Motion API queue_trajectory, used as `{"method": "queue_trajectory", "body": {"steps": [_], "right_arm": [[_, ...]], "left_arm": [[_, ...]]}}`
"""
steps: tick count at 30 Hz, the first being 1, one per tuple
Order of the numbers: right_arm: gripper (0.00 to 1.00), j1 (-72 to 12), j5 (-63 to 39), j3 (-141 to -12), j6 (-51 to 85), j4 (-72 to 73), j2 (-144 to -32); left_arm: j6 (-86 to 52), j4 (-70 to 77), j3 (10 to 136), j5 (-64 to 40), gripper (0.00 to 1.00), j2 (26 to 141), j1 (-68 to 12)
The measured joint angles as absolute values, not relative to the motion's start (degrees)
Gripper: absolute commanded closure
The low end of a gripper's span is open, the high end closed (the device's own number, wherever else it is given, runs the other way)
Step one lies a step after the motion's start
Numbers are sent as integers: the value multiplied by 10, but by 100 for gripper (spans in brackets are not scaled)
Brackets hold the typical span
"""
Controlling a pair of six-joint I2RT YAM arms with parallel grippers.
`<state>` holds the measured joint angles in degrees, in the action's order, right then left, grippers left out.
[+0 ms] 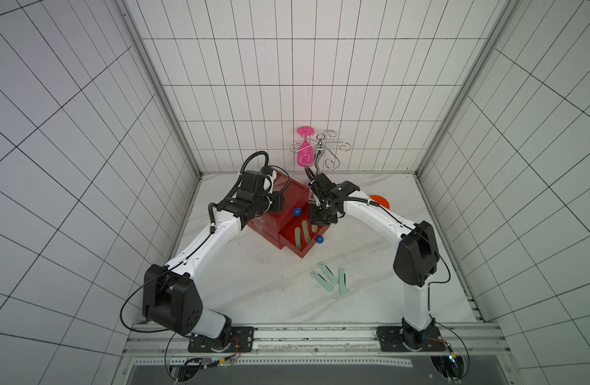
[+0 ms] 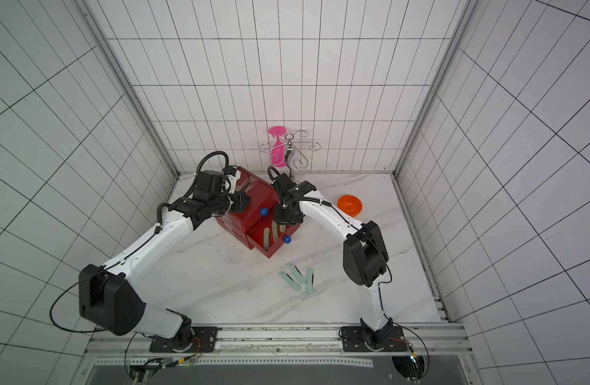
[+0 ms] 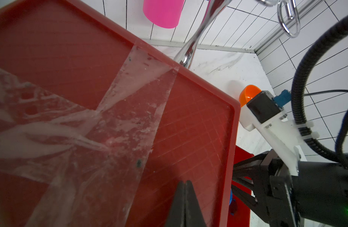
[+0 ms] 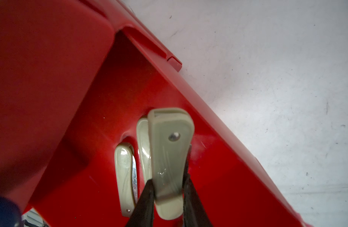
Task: Place the fruit knives into the drawer by color
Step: Place the fruit knife in the drawer.
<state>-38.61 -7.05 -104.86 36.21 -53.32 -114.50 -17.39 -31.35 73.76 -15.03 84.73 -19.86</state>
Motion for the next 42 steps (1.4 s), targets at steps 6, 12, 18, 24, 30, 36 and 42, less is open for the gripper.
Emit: {"method": "queue_trajectory", "body": {"steps": [6, 12, 18, 24, 30, 36, 42], "right_arm": [[76, -386, -69, -1049, 362, -533, -1148], [71, -386, -69, -1049, 362, -533, -1148], [69, -386, -68, -1049, 361, -533, -1148], [68, -386, -68, -1049, 359, -533, -1148], [74, -386, -68, -1049, 350, -534, -1146], [82, -386, -67, -1048, 337, -536, -1113], [100, -386, -61, -1047, 329, -537, -1023]], "left_arm": [[-174, -314, 738, -151, 100, 848, -198], [-174, -314, 738, -151, 100, 848, -198], [-174, -314, 738, -151, 100, 848, -198], [-175, -314, 738, -151, 100, 848, -198], [-175, -313, 738, -151, 100, 848, -198], [-175, -313, 738, -151, 100, 848, -198], [-175, -314, 738, -151, 100, 848, -198]]}}
